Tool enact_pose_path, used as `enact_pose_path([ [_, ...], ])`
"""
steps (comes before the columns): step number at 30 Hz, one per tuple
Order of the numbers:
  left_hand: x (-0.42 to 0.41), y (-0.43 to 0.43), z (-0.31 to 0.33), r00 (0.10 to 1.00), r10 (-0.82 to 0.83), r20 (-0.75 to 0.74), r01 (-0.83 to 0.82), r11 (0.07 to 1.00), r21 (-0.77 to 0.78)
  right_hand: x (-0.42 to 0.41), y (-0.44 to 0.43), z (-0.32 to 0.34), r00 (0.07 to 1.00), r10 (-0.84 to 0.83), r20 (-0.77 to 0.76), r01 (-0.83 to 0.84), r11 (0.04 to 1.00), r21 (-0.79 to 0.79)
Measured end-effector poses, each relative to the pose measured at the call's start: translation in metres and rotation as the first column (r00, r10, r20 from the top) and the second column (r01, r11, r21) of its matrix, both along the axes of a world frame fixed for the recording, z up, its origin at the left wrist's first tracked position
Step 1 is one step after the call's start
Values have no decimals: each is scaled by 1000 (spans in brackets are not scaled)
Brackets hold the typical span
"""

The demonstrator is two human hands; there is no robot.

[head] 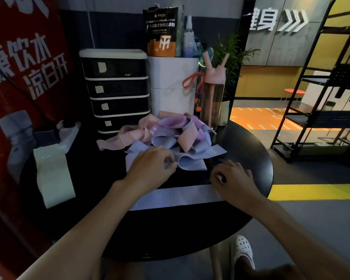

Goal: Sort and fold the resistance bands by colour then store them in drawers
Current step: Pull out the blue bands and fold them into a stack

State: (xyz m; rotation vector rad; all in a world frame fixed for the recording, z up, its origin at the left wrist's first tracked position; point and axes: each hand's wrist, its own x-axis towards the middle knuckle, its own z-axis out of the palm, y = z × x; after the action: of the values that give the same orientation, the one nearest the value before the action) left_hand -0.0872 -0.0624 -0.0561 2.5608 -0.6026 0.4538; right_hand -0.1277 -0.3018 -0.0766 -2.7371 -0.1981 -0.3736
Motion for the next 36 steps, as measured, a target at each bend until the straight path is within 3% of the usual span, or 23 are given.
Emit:
enact_pose_path([
  [5,33,-22,-8,998,61,-33,-61,998,5,43,8,0,999,36,31,-39,994,104],
  [10,41,-25,-20,997,52,-55,-58,993,-105,52,7,-16,996,71,57,-68,996,-54],
  [14,41,-27,-25,996,20,-90,-33,989,-146,52,8,-19,995,66,68,-62,996,-61],
  [20,42,-27,-28,986,-52,-159,-8,935,-353,52,9,-20,993,53,101,-52,999,-9],
  [24,34,-34,-19,991,-108,-79,51,850,-525,51,10,-22,983,46,177,-62,994,87],
  [29,16,-38,-10,966,-255,37,237,819,-523,45,10,-16,953,162,255,-228,939,258],
  [33,12,-41,-8,944,-315,103,326,829,-454,45,9,-18,938,230,258,-282,942,184],
  [36,15,-37,-10,951,-304,49,297,863,-408,45,8,-16,948,210,239,-261,944,204],
])
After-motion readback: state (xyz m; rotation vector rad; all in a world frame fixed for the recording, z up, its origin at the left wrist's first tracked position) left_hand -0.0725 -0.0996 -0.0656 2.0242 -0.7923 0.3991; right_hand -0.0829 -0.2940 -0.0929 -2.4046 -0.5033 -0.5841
